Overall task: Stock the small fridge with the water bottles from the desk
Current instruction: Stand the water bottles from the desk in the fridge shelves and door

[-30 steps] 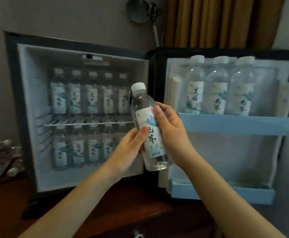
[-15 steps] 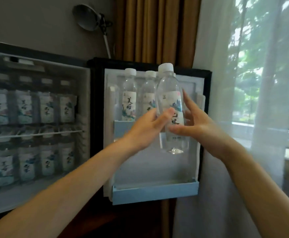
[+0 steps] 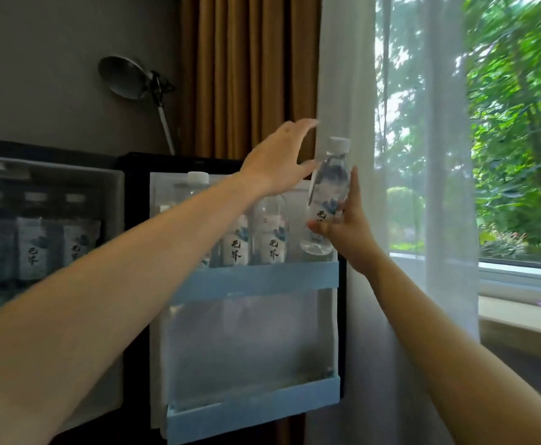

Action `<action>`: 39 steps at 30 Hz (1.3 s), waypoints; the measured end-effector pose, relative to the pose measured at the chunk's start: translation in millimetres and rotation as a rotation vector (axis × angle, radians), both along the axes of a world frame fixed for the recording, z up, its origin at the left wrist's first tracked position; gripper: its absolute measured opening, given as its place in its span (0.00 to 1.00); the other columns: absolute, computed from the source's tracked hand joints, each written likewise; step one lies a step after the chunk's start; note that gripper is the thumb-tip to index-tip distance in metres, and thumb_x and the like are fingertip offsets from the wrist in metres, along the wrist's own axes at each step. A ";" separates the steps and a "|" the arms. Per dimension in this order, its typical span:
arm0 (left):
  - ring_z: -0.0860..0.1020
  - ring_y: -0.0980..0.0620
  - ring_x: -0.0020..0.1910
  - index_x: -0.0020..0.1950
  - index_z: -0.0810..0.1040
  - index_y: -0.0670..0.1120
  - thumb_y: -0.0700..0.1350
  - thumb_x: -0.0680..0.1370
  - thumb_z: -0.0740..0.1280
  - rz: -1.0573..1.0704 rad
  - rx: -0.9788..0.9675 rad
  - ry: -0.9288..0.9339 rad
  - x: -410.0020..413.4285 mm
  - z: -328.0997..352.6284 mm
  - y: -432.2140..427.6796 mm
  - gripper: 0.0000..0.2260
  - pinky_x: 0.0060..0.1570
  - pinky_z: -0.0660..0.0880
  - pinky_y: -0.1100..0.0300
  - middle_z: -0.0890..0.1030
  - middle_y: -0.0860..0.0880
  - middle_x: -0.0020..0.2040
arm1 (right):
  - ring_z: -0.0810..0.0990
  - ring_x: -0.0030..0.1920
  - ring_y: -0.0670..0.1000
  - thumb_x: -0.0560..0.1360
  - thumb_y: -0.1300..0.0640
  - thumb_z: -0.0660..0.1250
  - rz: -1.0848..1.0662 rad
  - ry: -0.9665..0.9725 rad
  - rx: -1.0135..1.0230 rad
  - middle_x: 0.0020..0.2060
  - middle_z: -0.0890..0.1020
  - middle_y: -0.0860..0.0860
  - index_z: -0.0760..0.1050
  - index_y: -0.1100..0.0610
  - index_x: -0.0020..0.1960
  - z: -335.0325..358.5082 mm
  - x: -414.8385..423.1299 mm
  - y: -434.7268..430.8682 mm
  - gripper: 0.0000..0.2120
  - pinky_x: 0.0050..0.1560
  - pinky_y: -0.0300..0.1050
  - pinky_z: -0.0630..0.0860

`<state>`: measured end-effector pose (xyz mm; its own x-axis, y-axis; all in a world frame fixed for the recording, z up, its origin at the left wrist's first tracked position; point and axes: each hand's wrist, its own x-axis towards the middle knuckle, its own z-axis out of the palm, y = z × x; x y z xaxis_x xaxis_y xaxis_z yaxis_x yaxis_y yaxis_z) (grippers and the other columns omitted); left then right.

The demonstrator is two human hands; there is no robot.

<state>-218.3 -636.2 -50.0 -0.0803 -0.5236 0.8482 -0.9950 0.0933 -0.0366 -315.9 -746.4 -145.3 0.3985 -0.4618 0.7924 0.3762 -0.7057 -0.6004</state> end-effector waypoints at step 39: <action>0.71 0.47 0.64 0.67 0.70 0.45 0.37 0.79 0.54 0.086 0.164 0.007 34.0 -24.3 -33.7 0.18 0.63 0.69 0.49 0.75 0.47 0.65 | 0.66 0.70 0.53 0.73 0.49 0.68 -0.235 0.263 -0.137 0.74 0.58 0.53 0.31 0.49 0.74 -29.2 32.0 -19.1 0.49 0.62 0.49 0.68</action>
